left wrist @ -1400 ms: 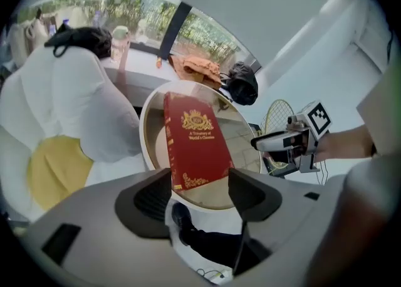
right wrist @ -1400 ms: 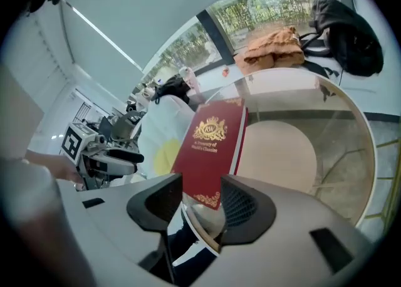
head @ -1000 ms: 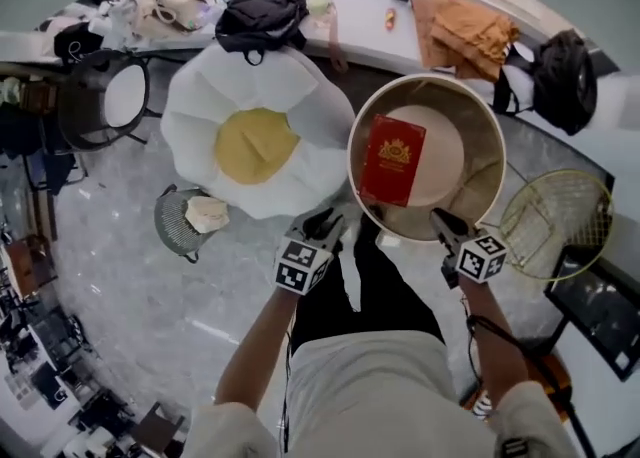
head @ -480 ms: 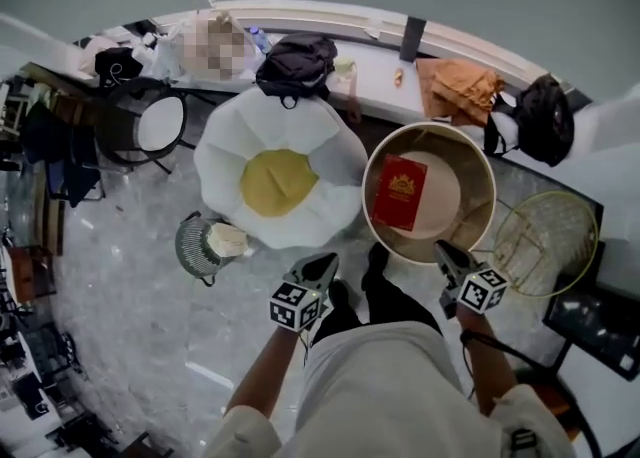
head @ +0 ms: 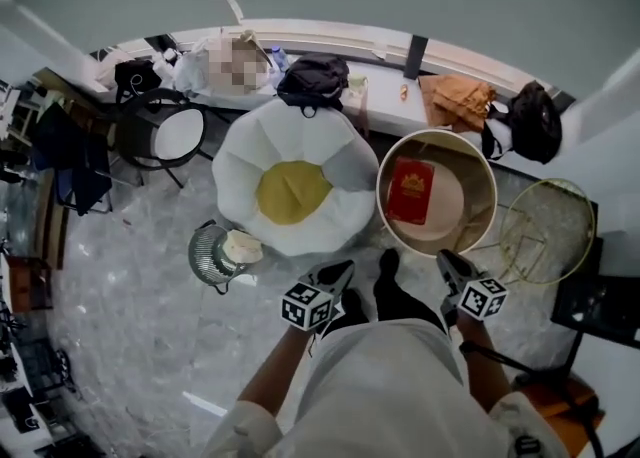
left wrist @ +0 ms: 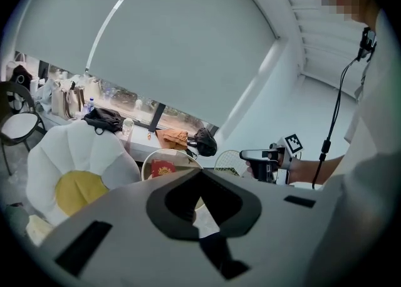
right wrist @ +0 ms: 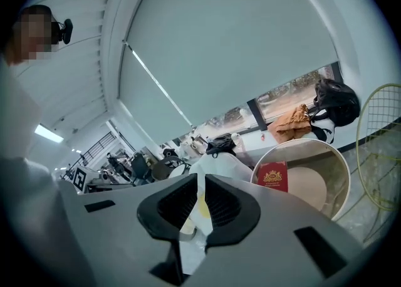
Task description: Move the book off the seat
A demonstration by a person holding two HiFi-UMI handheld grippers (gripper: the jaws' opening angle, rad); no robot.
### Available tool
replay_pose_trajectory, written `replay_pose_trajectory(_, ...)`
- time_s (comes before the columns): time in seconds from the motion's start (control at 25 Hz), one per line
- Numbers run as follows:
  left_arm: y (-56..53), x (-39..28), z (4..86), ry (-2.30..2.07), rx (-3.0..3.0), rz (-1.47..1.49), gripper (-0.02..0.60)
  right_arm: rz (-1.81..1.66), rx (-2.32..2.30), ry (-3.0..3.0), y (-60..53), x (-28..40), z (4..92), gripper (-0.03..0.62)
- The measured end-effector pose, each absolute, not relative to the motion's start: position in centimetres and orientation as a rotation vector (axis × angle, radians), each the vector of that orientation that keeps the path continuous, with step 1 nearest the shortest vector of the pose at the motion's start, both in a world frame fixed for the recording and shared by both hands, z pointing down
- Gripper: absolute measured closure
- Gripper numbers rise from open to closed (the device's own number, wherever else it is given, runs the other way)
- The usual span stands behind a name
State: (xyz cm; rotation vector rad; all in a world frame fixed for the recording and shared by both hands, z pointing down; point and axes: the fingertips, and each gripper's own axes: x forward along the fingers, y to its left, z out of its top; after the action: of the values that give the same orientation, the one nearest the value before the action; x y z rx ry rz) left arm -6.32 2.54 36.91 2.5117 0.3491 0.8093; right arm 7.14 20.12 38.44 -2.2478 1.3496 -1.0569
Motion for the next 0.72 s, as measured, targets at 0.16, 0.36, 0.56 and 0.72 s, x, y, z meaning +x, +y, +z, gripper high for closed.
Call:
replay_pose_trajectory(0.16, 3.2, -8.6, 34.9, 0.417, 2.509, 0.756, 0.580, -0.993, -2.294, 1.322, 21.3, 3.9, 35.9, 0.536)
replay_pose_trajectory(0.36, 5.2, -10.2, 34.7, 0.494, 2.503, 0.753, 0.580, -0.943, -2.335, 1.273, 23.9, 0.9, 35.1, 0.536)
replay_pose_trajectory(0.56, 6.9, -10.1, 33.8, 0.542, 2.508, 0.779, 0.580, -0.911, -2.365, 1.292, 25.9, 0.2, 33.8, 0.536)
replay_pose_trajectory(0.72, 8.0, -9.9, 33.8, 0.530, 2.526, 0.792, 0.580, -0.895, -2.384, 1.316, 27.2, 0.3, 33.1, 0.537)
